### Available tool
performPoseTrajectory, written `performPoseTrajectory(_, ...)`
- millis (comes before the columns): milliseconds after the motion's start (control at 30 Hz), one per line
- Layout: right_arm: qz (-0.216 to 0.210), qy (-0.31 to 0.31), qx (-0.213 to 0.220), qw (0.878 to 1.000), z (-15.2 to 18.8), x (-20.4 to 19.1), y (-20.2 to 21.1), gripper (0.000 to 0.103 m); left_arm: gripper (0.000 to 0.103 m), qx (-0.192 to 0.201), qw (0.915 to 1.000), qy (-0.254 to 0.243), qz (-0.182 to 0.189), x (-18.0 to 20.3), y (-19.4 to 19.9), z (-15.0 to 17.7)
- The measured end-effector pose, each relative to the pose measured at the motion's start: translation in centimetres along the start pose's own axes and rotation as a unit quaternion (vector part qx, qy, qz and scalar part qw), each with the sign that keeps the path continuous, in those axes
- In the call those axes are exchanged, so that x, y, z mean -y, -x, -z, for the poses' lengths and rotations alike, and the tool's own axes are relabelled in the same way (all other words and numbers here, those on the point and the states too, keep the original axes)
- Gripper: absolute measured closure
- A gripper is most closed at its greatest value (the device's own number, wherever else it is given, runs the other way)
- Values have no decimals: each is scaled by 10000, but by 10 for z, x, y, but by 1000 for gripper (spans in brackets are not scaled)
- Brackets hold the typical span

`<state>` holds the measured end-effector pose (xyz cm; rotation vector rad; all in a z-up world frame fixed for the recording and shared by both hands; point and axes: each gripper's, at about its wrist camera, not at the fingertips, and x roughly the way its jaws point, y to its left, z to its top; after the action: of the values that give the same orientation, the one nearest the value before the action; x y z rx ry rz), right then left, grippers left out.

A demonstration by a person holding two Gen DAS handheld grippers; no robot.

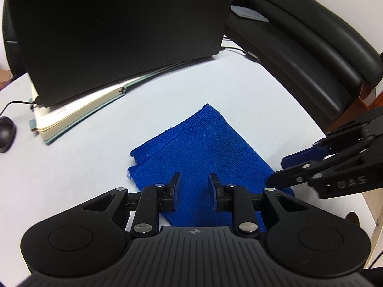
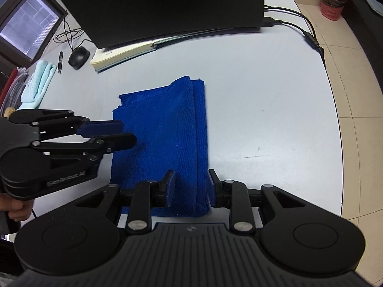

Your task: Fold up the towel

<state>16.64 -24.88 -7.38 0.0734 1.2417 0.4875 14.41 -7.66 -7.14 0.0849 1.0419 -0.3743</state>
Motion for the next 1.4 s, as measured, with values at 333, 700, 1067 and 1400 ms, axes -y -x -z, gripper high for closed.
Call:
performPoseTrajectory(333,105,46,236,9997,8,-14,20,73,76,134,9993,161,-313,9,33,11)
performPoseTrajectory(700,239,183,541,9981,31,-36,45,64,69,262,9966,542,-563,14,64,29)
performPoseTrajectory(1067,293,282,594,9974,64,-55,52,56,38,255,9918,827,-941,21,86,57)
performPoseTrajectory(1400,290,417,715,9961,79,-68,60,49,18,346,9864,1154,-1115,23,104,78)
